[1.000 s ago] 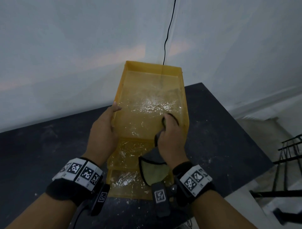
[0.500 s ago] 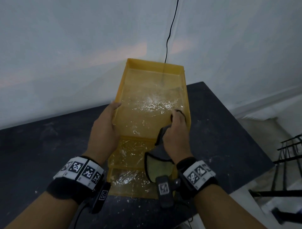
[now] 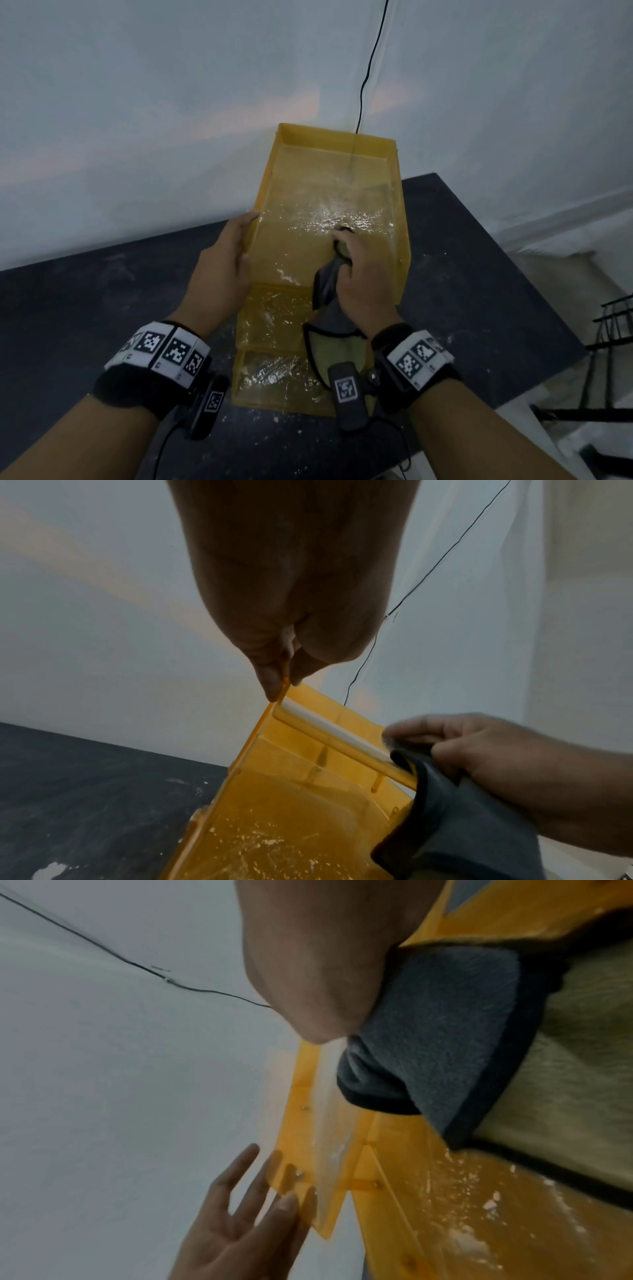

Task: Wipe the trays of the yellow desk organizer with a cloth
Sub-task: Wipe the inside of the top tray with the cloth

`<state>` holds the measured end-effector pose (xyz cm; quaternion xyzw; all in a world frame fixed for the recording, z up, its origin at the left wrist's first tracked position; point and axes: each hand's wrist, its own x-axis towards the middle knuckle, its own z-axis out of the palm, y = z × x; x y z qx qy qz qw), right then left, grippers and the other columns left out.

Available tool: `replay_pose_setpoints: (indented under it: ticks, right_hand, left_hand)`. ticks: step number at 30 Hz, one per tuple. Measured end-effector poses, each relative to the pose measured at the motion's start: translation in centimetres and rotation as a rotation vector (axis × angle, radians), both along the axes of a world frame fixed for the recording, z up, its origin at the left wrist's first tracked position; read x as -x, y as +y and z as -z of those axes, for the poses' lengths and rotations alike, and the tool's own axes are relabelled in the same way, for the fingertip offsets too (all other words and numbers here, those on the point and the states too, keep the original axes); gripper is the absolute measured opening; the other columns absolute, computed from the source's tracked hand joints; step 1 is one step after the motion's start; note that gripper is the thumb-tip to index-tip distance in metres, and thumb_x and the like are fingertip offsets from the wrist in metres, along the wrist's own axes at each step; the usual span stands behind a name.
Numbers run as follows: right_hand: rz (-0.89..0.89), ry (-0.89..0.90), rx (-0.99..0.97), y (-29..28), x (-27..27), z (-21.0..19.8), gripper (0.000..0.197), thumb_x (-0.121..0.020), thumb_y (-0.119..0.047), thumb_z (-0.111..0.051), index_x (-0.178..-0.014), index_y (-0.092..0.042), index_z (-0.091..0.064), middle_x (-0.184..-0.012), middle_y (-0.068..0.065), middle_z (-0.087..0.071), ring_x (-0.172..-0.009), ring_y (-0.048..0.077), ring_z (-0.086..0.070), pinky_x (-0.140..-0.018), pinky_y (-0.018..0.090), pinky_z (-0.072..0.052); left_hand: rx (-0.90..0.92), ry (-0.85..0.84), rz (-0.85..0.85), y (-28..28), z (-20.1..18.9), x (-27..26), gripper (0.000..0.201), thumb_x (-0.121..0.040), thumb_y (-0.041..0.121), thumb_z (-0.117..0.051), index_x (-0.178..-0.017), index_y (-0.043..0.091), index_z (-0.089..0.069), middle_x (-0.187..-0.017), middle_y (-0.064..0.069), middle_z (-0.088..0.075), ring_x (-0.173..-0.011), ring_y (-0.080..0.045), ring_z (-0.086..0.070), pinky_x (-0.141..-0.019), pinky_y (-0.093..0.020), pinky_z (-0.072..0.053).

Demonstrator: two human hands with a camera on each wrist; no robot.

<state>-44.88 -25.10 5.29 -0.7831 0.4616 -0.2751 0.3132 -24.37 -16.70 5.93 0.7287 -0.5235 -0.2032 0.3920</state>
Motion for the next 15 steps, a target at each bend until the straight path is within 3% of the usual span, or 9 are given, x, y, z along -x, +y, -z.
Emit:
replay_pose_setpoints:
  ticks: [3, 5, 7, 9, 10, 11, 12, 14, 15]
  right_hand:
    - [-0.076, 0.16, -0.005, -0.4, -0.9, 0.5, 0.054, -0.095, 0.008, -0.04, -0.142, -0.014, -0.053, -0.148, 0.003, -0.052, -0.137, 0.018, -0.045, -0.116, 0.026, -0.034]
    - [-0.267, 0.128, -0.018, 1.0, -1.9, 0.6, 0.051, -0.093, 0.008, -0.042, -0.134, -0.015, -0.062, -0.142, 0.003, -0.059, -0.132, 0.016, -0.051, -0.115, 0.024, -0.036]
    - [-0.427, 0.079, -0.047, 2.3, -2.1, 0.5, 0.049, -0.091, 0.008, -0.043, -0.123, -0.016, -0.07, -0.132, 0.001, -0.067, -0.122, 0.014, -0.057, -0.106, 0.009, -0.037]
    - [-0.48, 0.04, -0.136, 2.5, -1.6, -0.2, 0.048, -0.092, 0.007, -0.042, -0.111, -0.022, -0.075, -0.112, -0.005, -0.075, -0.098, 0.015, -0.068, -0.088, 0.018, -0.053]
    - [-0.444, 0.007, -0.177, 2.2, -1.4, -0.4, 0.049, -0.093, 0.007, -0.041, -0.107, -0.025, -0.076, -0.097, -0.012, -0.076, -0.076, 0.009, -0.068, -0.069, 0.021, -0.055]
    - [-0.371, -0.04, -0.197, 1.7, -1.1, -0.7, 0.049, -0.095, 0.007, -0.041, -0.106, -0.025, -0.077, -0.088, -0.017, -0.073, -0.06, 0.003, -0.063, -0.053, 0.014, -0.046]
    - [-0.275, -0.086, -0.187, 1.0, -1.0, -0.9, 0.049, -0.095, 0.007, -0.041, -0.111, -0.024, -0.075, -0.092, -0.015, -0.072, -0.058, -0.004, -0.059, -0.05, 0.009, -0.04]
    - [-0.132, -0.085, -0.118, -0.4, -1.1, -0.9, 0.053, -0.096, 0.007, -0.04, -0.13, -0.025, -0.065, -0.122, -0.005, -0.067, -0.087, -0.011, -0.061, -0.069, 0.005, -0.044]
    - [-0.127, -0.018, -0.088, -0.9, -1.5, -0.8, 0.055, -0.097, 0.007, -0.039, -0.138, -0.024, -0.058, -0.136, -0.002, -0.06, -0.108, -0.005, -0.059, -0.085, 0.008, -0.045]
  left_hand:
    - [0.036, 0.055, 0.042, 0.1, 0.1, -0.5, 0.065, -0.093, -0.003, -0.051, -0.144, 0.035, -0.037, -0.124, 0.032, -0.051, -0.11, 0.018, -0.053, -0.094, -0.012, -0.044]
    - [0.058, 0.097, 0.068, 0.1, 0.1, -0.6, 0.063, -0.094, -0.007, -0.05, -0.145, 0.027, -0.038, -0.128, 0.03, -0.048, -0.11, 0.03, -0.044, -0.093, 0.001, -0.036]
    - [0.067, 0.143, 0.092, 0.1, 0.1, -0.7, 0.061, -0.094, -0.009, -0.049, -0.145, 0.022, -0.039, -0.134, 0.022, -0.047, -0.114, 0.031, -0.039, -0.096, 0.003, -0.033]
    - [0.062, 0.183, 0.117, 0.1, 0.0, -1.0, 0.061, -0.094, -0.009, -0.049, -0.146, 0.021, -0.038, -0.143, 0.013, -0.047, -0.126, 0.022, -0.037, -0.104, -0.004, -0.032]
    - [0.058, 0.192, 0.132, 0.1, -0.1, -1.2, 0.061, -0.094, -0.009, -0.05, -0.146, 0.021, -0.038, -0.145, 0.01, -0.047, -0.13, 0.018, -0.036, -0.106, -0.005, -0.032]
    - [0.054, 0.2, 0.145, 0.1, -0.1, -1.5, 0.06, -0.094, -0.01, -0.05, -0.146, 0.02, -0.038, -0.145, 0.009, -0.047, -0.131, 0.017, -0.036, -0.105, -0.005, -0.032]
    - [0.05, 0.207, 0.157, 0.1, -0.1, -1.6, 0.06, -0.094, -0.01, -0.05, -0.146, 0.019, -0.038, -0.145, 0.009, -0.048, -0.13, 0.018, -0.036, -0.104, -0.004, -0.032]
    - [0.05, 0.206, 0.171, 0.0, -0.2, -1.7, 0.06, -0.094, -0.009, -0.05, -0.146, 0.019, -0.038, -0.144, 0.011, -0.048, -0.129, 0.019, -0.037, -0.103, -0.003, -0.032]
    - [0.051, 0.203, 0.171, 0.0, -0.1, -1.7, 0.06, -0.095, -0.008, -0.051, -0.146, 0.02, -0.038, -0.145, 0.011, -0.048, -0.13, 0.017, -0.037, -0.104, -0.004, -0.032]
